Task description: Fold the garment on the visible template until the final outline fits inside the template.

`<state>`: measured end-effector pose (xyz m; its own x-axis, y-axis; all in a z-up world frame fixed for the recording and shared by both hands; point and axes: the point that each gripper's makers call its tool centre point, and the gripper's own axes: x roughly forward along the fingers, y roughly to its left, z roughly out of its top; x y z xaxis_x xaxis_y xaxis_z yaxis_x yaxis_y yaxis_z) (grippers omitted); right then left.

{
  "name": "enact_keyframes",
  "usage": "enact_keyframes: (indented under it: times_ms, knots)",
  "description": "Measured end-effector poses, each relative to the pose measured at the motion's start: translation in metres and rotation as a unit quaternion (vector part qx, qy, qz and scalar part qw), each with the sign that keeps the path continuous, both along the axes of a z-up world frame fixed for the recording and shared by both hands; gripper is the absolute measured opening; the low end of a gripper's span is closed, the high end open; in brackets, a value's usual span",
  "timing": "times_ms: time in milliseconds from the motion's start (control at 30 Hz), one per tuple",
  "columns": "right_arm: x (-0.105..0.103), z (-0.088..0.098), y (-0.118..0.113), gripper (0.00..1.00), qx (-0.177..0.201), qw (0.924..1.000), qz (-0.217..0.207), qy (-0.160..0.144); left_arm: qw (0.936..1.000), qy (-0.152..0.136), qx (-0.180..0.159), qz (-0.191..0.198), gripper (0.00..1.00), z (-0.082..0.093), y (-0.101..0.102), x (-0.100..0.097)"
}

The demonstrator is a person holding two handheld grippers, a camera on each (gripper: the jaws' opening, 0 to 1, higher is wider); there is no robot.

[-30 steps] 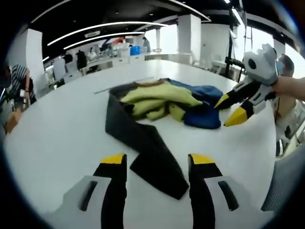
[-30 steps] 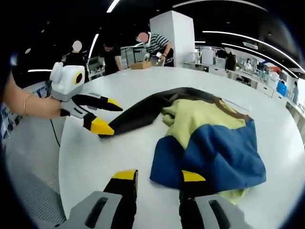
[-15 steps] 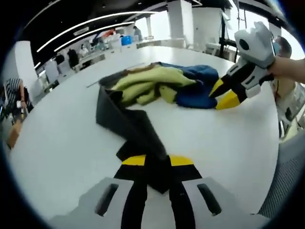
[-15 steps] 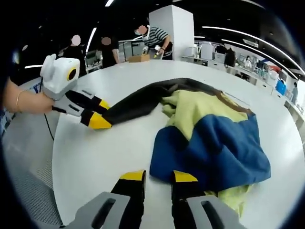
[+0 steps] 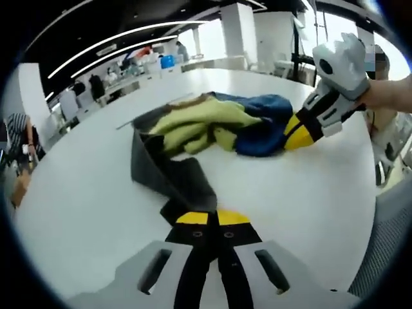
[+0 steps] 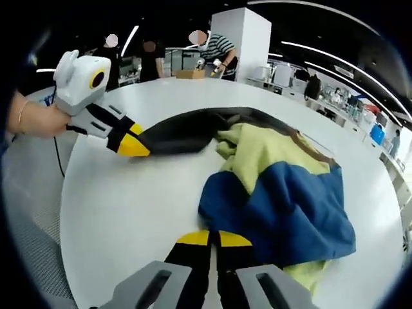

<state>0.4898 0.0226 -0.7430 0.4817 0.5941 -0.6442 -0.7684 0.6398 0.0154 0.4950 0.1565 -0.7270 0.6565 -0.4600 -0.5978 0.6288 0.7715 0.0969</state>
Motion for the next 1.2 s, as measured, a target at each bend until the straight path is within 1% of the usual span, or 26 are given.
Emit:
enact_keyframes:
  times_ms: [67, 133, 167, 267, 333, 400, 433, 467, 500, 567, 667, 700, 767, 900, 967, 1000, 1033, 1133, 1200]
  knots:
    - [0.004, 0.013, -0.002, 0.0, 0.002, 0.9999, 0.002, -0.016, 0.9998, -0.009, -0.017, 0.005, 0.0, 0.012, 0.0, 0.003]
    - [0.008, 0.022, -0.004, 0.0, 0.008, 0.9997, 0.002, -0.024, 0.9996, -0.02, -0.019, 0.008, 0.0, 0.022, 0.003, 0.006]
    - [0.01, 0.03, -0.005, 0.0, 0.021, 0.9994, -0.004, -0.027, 0.9993, -0.027, -0.023, 0.011, 0.0, 0.029, 0.004, 0.009]
    - [0.018, 0.049, -0.014, 0.0, 0.036, 0.9982, -0.02, -0.044, 0.9981, -0.041, -0.04, 0.023, 0.0, 0.047, 0.01, 0.016]
    - [0.022, 0.059, -0.019, 0.0, 0.045, 0.9974, -0.026, -0.05, 0.9974, -0.046, -0.046, 0.03, 0.0, 0.055, 0.015, 0.019]
    - [0.023, 0.069, -0.021, 0.0, 0.076, 0.9956, -0.034, -0.042, 0.9964, -0.054, -0.053, 0.038, 0.0, 0.064, 0.021, 0.023]
    - [0.025, 0.075, -0.024, 0.0, 0.094, 0.9938, -0.045, -0.039, 0.9953, -0.059, -0.059, 0.048, 0.0, 0.069, 0.026, 0.026]
    - [0.028, 0.078, -0.029, 0.0, 0.096, 0.9932, -0.05, -0.043, 0.9951, -0.06, -0.061, 0.049, 0.0, 0.07, 0.027, 0.026]
    - [0.029, 0.081, -0.032, 0.0, 0.093, 0.9935, -0.047, -0.047, 0.9949, -0.06, -0.061, 0.053, 0.0, 0.072, 0.032, 0.028]
    - [0.033, 0.087, -0.041, 0.0, 0.09, 0.9928, -0.054, -0.057, 0.9938, -0.063, -0.062, 0.067, 0.0, 0.075, 0.043, 0.032]
    - [0.04, 0.097, -0.055, 0.0, 0.101, 0.9901, -0.075, -0.062, 0.9915, -0.067, -0.071, 0.087, 0.0, 0.08, 0.057, 0.036]
    - [0.042, 0.1, -0.06, 0.0, 0.101, 0.9896, -0.079, -0.065, 0.9897, -0.065, -0.079, 0.1, 0.0, 0.082, 0.064, 0.038]
    - [0.048, 0.104, -0.071, 0.0, 0.098, 0.9878, -0.095, -0.074, 0.9879, -0.064, -0.086, 0.112, 0.0, 0.082, 0.073, 0.04]
    - [0.057, 0.109, -0.09, 0.0, 0.091, 0.9844, -0.125, -0.084, 0.9847, -0.064, -0.091, 0.134, 0.0, 0.084, 0.09, 0.042]
    - [0.063, 0.111, -0.102, 0.0, 0.085, 0.9816, -0.144, -0.093, 0.9808, -0.063, -0.118, 0.143, 0.0, 0.086, 0.092, 0.04]
    - [0.066, 0.113, -0.11, 0.0, 0.08, 0.9792, -0.157, -0.1, 0.9803, -0.057, -0.118, 0.147, 0.0, 0.085, 0.097, 0.039]
    - [0.067, 0.113, -0.113, 0.0, 0.078, 0.9789, -0.159, -0.102, 0.9806, -0.056, -0.115, 0.148, 0.0, 0.084, 0.099, 0.038]
    - [0.073, 0.113, -0.128, 0.0, 0.071, 0.9762, -0.176, -0.104, 0.9817, -0.049, -0.103, 0.152, 0.0, 0.08, 0.104, 0.036]
    - [0.075, 0.113, -0.137, 0.0, 0.064, 0.975, -0.185, -0.105, 0.9809, -0.047, -0.106, 0.157, 0.0, 0.08, 0.107, 0.036]
